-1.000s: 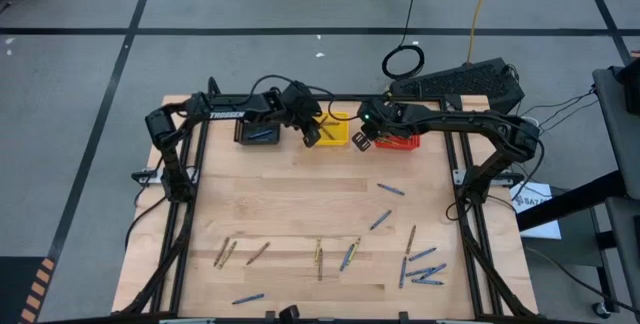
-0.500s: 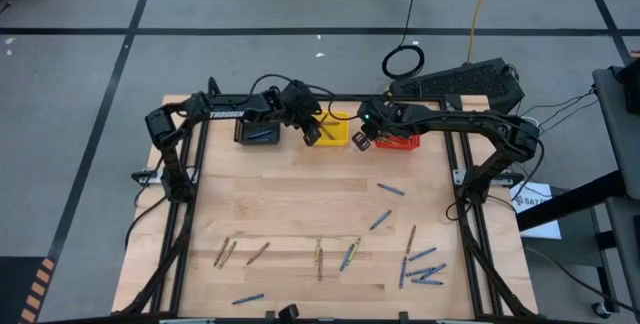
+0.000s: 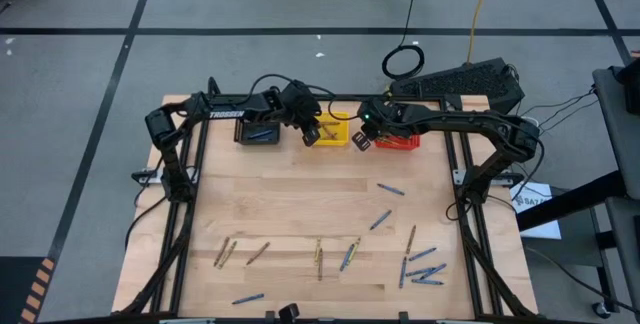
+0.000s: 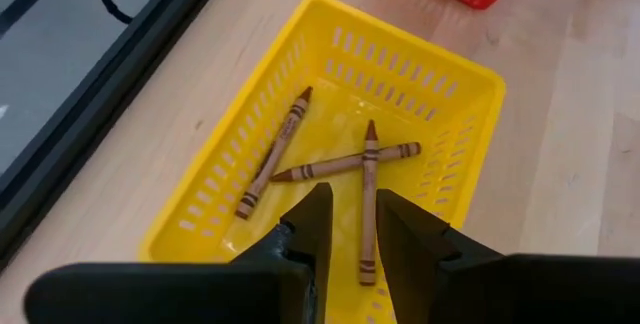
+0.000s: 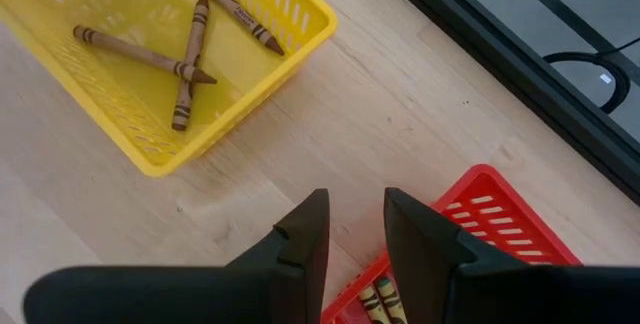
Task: Sort crayons
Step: Put the blue crayon into the black bin
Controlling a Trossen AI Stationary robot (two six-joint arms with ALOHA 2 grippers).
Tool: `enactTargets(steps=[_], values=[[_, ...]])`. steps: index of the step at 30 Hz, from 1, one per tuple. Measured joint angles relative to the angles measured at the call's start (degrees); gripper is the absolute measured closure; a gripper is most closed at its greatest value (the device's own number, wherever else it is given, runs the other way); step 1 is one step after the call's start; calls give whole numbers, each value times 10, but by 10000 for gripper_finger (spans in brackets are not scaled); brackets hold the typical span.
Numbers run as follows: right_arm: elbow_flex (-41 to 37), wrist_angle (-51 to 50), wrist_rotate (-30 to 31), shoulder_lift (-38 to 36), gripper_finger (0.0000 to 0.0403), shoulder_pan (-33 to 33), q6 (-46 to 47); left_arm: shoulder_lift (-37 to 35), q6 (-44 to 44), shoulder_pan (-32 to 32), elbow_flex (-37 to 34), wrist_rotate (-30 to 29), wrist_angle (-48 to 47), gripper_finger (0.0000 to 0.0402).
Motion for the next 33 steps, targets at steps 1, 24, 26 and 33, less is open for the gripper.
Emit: enactTargets(steps=[1, 24, 26, 33], values=[[0, 0, 0, 0, 316, 0, 0, 0, 0, 0, 0, -1, 0, 322], [0, 0, 0, 0, 316, 0, 0, 0, 0, -3, 0, 11, 18, 322], [0, 0, 0, 0, 316, 0, 0, 0, -1, -1, 0, 33, 17, 322], [0, 0, 0, 0, 316, 0, 0, -3, -24, -7, 0, 52, -14, 341]])
